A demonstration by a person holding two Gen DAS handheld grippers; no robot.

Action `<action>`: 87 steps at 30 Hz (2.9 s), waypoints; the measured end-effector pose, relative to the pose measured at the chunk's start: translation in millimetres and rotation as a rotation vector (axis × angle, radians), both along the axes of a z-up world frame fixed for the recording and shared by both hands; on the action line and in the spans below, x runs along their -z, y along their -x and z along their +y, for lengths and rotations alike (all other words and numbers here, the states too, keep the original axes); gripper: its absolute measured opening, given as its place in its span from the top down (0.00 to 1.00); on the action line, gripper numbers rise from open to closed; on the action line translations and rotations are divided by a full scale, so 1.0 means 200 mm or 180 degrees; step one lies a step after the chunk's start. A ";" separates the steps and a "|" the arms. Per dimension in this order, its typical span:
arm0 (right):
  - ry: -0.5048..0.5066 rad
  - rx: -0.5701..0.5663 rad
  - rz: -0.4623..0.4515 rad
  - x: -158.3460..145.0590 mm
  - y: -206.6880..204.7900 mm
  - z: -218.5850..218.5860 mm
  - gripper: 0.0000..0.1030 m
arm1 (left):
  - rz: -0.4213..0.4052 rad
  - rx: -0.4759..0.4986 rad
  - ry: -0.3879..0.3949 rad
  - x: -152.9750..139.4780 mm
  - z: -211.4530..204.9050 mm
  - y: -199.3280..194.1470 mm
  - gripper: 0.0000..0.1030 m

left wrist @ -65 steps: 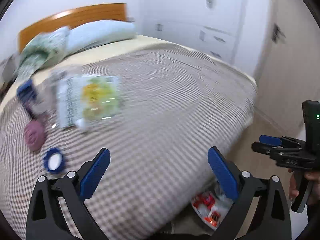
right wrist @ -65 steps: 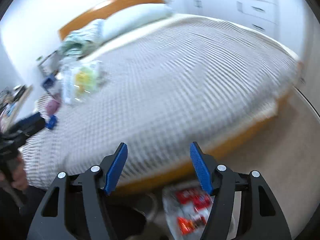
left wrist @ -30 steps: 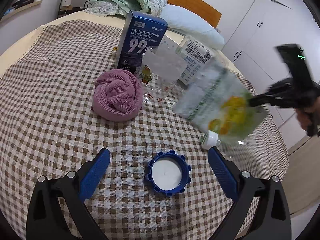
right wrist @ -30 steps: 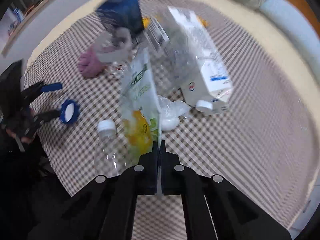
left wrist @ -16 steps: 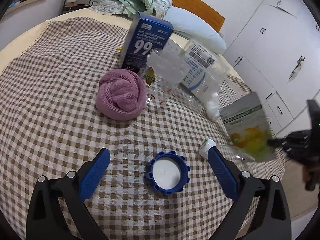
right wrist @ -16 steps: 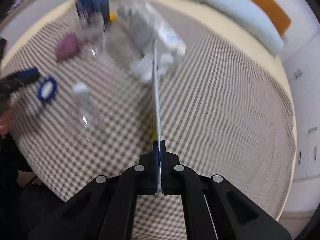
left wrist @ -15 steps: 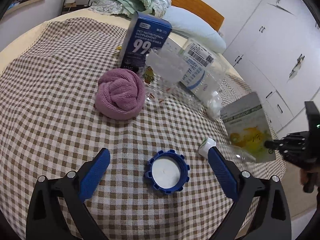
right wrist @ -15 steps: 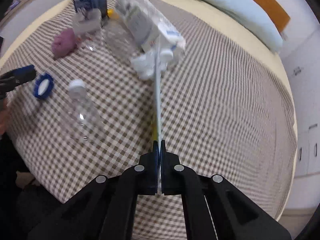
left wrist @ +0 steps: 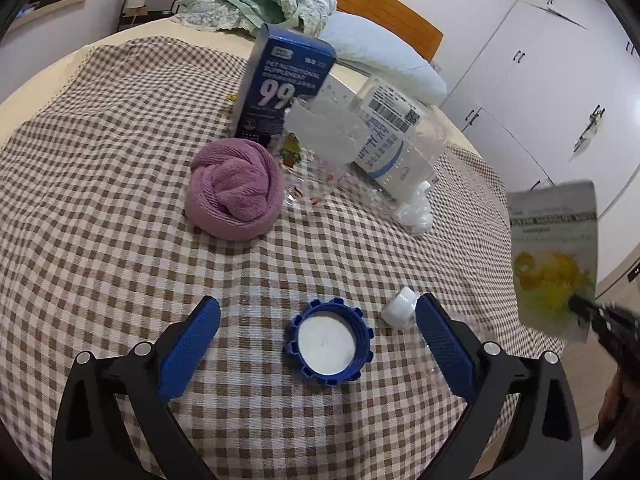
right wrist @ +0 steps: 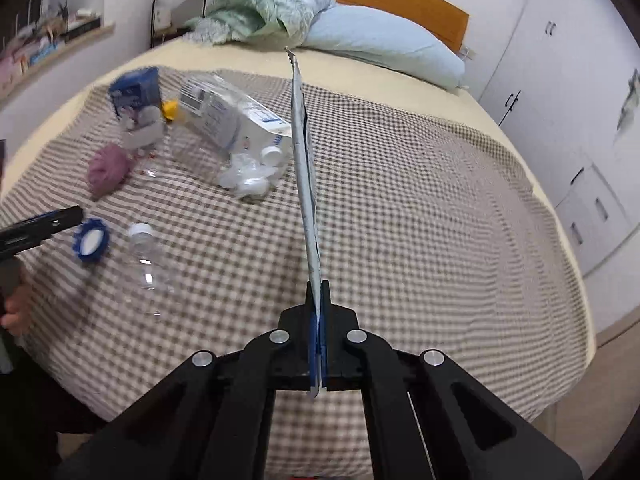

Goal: Collect trash
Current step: 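Carry the yellow-green bag into the wastebasket with the right tool while the left tool grasps white plastic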

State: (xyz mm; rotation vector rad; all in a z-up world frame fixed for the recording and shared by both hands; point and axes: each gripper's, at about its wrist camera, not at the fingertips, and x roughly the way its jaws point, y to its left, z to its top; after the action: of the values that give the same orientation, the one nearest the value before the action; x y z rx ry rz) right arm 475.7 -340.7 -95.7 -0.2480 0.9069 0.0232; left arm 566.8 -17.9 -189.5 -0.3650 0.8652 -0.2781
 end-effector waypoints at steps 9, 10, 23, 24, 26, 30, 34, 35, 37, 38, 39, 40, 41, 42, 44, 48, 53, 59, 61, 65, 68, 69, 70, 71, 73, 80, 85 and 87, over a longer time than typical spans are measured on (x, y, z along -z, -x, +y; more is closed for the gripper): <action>-0.0383 0.0225 -0.0268 -0.06 0.34 -0.06 0.99 | -0.0473 0.0561 -0.0122 -0.15 -0.15 0.37 0.08; -0.0370 0.0255 -0.0310 -0.06 0.38 -0.07 0.99 | -0.0468 0.0594 -0.0156 -0.15 -0.18 0.40 0.08; -0.0666 0.0521 -0.0586 -0.07 0.62 -0.32 0.99 | 0.0257 0.1009 -0.0584 -0.28 -0.77 -0.24 0.12; -0.0705 0.0530 -0.0596 -0.06 0.62 -0.35 0.99 | 0.0526 0.0931 -0.0610 -0.21 -0.83 -0.35 0.28; -0.0740 0.0556 -0.0584 -0.04 0.60 -0.38 0.99 | 0.1041 0.0678 -0.0667 -0.08 -0.92 -0.51 0.41; -0.0789 0.0590 -0.0527 0.01 0.56 -0.44 0.99 | 0.1262 0.0030 -0.0626 0.04 -1.01 -0.72 0.43; -0.0842 0.0589 -0.0460 0.08 0.52 -0.49 0.99 | 0.1177 -0.0284 -0.0881 0.15 -1.10 -0.82 0.46; -0.0885 0.0593 -0.0433 0.10 0.52 -0.50 0.99 | 0.1079 -0.0258 -0.0971 0.15 -1.13 -0.82 0.71; -0.0885 0.0591 -0.0394 0.14 0.52 -0.51 0.99 | 0.1037 -0.0226 -0.0953 0.16 -1.15 -0.78 0.76; -0.0902 0.0588 -0.0367 0.15 0.52 -0.52 0.99 | 0.1026 -0.0270 -0.0923 0.15 -1.15 -0.76 0.78; -0.0934 0.0582 -0.0345 0.17 0.53 -0.53 0.99 | 0.0982 -0.0259 -0.0873 0.13 -1.14 -0.71 0.79; -0.0947 0.0581 -0.0337 0.17 0.54 -0.54 0.99 | 0.0946 -0.0245 -0.0808 0.11 -1.13 -0.67 0.80; -0.0951 0.0583 -0.0334 0.17 0.55 -0.55 0.99 | 0.0907 -0.0207 -0.0693 0.09 -1.11 -0.63 0.80; -0.0979 0.0581 -0.0334 0.16 0.57 -0.56 0.99 | 0.0853 -0.0051 -0.0530 0.05 -1.09 -0.55 0.81; -0.0995 0.0569 -0.0342 0.14 0.60 -0.57 0.99 | 0.0796 0.0113 -0.0502 -0.01 -1.06 -0.43 0.81; -0.1014 0.0518 -0.0270 0.14 0.72 -0.55 0.99 | 0.0631 0.0527 -0.0415 -0.26 -1.04 -0.10 0.81; -0.0894 0.0525 -0.0176 0.14 0.96 -0.55 0.99 | 0.0138 0.0967 -0.0399 -0.59 -1.10 0.31 0.81; -0.0767 0.0819 0.0257 0.35 1.42 -0.67 0.99 | -0.0219 0.1563 -0.0324 -0.68 -1.20 0.81 0.81; -0.0772 0.0881 0.0536 0.50 1.55 -0.69 0.99 | -0.0222 0.1743 -0.0396 -0.60 -1.27 0.93 0.81; -0.0911 0.0969 0.1036 0.87 1.67 -0.71 0.99 | 0.0156 0.1880 -0.0401 -0.38 -1.34 1.05 0.81; -0.1032 0.0943 0.1374 1.17 1.62 -0.73 0.99 | 0.0340 0.1904 -0.0391 -0.25 -1.36 1.12 0.81; -0.1105 0.0930 0.1470 1.25 1.59 -0.73 0.99 | 0.0391 0.1888 -0.0378 -0.21 -1.35 1.14 0.81; -0.1147 0.0919 0.1553 1.35 1.55 -0.73 0.99 | 0.0448 0.1847 -0.0361 -0.19 -1.34 1.15 0.81; -0.1158 0.0876 0.1626 1.43 1.51 -0.72 0.99 | 0.0514 0.1794 -0.0344 -0.16 -1.33 1.17 0.81; -0.1350 0.0750 0.1890 1.63 1.39 -0.70 0.99 | 0.0615 0.1723 -0.0346 -0.10 -1.28 1.20 0.81; -0.1527 0.1218 0.2406 2.14 1.19 -0.83 0.53 | 0.0808 0.1717 -0.0576 0.03 -1.28 1.26 0.81; -0.1192 0.1252 0.2020 1.98 1.29 -0.90 0.38 | 0.0976 0.1863 -0.0660 0.16 -1.42 1.27 0.81; -0.1236 0.1372 0.1814 1.87 1.39 -0.95 0.38 | 0.1028 0.1977 -0.0660 0.21 -1.50 1.28 0.81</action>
State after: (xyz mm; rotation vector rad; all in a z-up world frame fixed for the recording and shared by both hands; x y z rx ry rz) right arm 197.6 -530.9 -470.2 0.3386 1.4824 -0.1345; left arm 311.4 -318.1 -230.8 0.0677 1.3055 -0.7094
